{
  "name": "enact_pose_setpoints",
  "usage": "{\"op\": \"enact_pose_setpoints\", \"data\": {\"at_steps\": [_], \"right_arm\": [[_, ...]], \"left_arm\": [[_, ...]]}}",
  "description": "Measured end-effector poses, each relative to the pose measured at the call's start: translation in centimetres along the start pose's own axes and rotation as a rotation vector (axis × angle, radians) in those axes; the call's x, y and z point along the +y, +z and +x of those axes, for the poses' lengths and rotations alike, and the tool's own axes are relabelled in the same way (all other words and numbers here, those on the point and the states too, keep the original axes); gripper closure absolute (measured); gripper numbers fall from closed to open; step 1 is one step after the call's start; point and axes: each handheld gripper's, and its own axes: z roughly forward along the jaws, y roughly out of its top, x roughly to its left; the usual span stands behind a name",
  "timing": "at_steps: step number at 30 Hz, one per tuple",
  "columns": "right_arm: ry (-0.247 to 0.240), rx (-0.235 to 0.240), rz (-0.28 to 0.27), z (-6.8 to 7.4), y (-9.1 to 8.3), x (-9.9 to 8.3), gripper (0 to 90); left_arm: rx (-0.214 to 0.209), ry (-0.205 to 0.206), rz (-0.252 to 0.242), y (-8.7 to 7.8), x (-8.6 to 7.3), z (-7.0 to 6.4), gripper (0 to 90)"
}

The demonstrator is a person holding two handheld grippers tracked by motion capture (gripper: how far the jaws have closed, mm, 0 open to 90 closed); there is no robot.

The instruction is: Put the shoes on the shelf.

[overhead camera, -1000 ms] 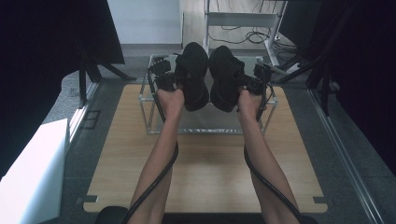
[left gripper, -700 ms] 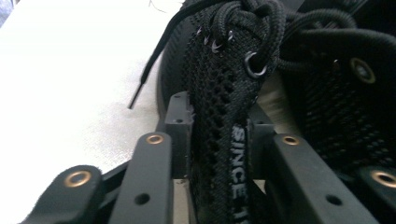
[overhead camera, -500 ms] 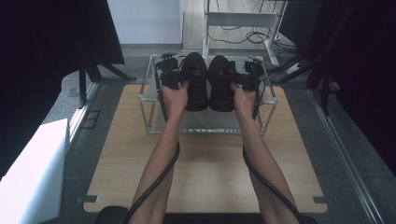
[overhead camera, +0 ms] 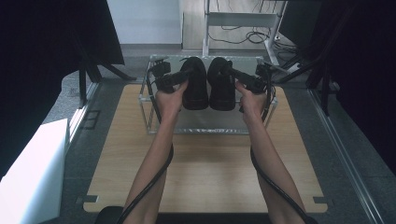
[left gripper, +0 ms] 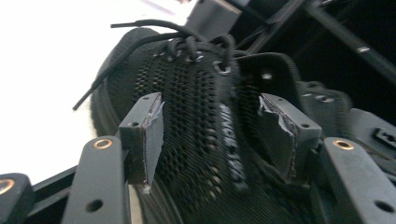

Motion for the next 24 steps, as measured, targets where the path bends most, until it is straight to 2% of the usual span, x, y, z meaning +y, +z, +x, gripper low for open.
{"op": "enact_pose_setpoints", "data": {"at_steps": [1, 2, 4, 6, 7, 8, 10, 13, 14, 15, 16, 17, 18, 19, 20, 22, 24], "right_arm": [[0.0, 0.0, 0.0, 0.0, 0.0, 0.0, 42.4], [0.015, 0.048, -0.006, -0.3, -0.7, -0.1, 43.2], [0.034, 0.088, -0.013, -0.6, -1.3, -0.3, 43.8], [0.048, 0.129, -0.007, -0.9, -1.9, -0.6, 45.7], [0.048, 0.129, -0.007, -0.9, -1.9, -0.6, 45.7], [0.039, 0.153, -0.005, -1.2, -2.8, -1.1, 50.9], [0.028, 0.163, -0.002, -1.3, -3.6, -1.6, 58.3], [0.011, 0.163, -0.004, -1.6, -4.7, -2.7, 69.3], [0.011, 0.163, -0.004, -1.6, -4.7, -2.7, 69.3], [-0.004, 0.161, 0.001, -1.7, -5.3, -3.4, 74.5], [-0.004, 0.161, 0.001, -1.7, -5.3, -3.4, 74.5], [-0.018, 0.167, 0.006, -1.7, -5.8, -4.4, 80.8], [-0.023, 0.174, 0.007, -1.7, -6.1, -4.9, 83.3], [-0.023, 0.174, 0.007, -1.7, -6.1, -4.9, 83.3], [-0.029, 0.183, -0.006, -1.7, -6.7, -6.0, 88.4], [-0.018, 0.211, -0.007, -1.7, -7.3, -7.0, 90.0], [-0.021, 0.229, 0.0, -1.5, -7.7, -8.0, 90.0]], "left_arm": [[0.0, 0.0, 0.0, 0.0, 0.0, 0.0, 44.5], [-0.028, 0.008, -0.009, -0.6, -0.2, 0.1, 45.1], [-0.042, 0.011, -0.015, -1.0, -0.4, 0.2, 50.7], [-0.099, 0.005, -0.034, -2.4, -1.1, 0.6, 53.9], [-0.099, 0.005, -0.034, -2.4, -1.1, 0.6, 56.2], [-0.127, 0.016, -0.048, -3.2, -1.7, 0.8, 58.4], [-0.155, 0.03, -0.05, -4.0, -2.3, 0.8, 63.7], [-0.179, 0.072, -0.05, -5.1, -3.5, 0.6, 72.2], [-0.179, 0.072, -0.05, -5.1, -3.5, 0.6, 74.7], [-0.182, 0.078, -0.061, -5.5, -3.9, 0.5, 77.8], [-0.195, 0.09, -0.056, -5.9, -4.5, 0.5, 77.8], [-0.203, 0.098, -0.05, -6.1, -4.8, 0.4, 82.5], [-0.211, 0.129, -0.034, -6.6, -5.9, 0.3, 84.6], [-0.211, 0.129, -0.034, -6.6, -5.9, 0.3, 87.0], [-0.217, 0.138, -0.028, -6.7, -6.5, 0.2, 88.5], [-0.239, 0.15, -0.008, -6.9, -8.4, 0.2, 89.5], [-0.242, 0.15, -0.006, -6.9, -8.7, 0.3, 89.7]]}}
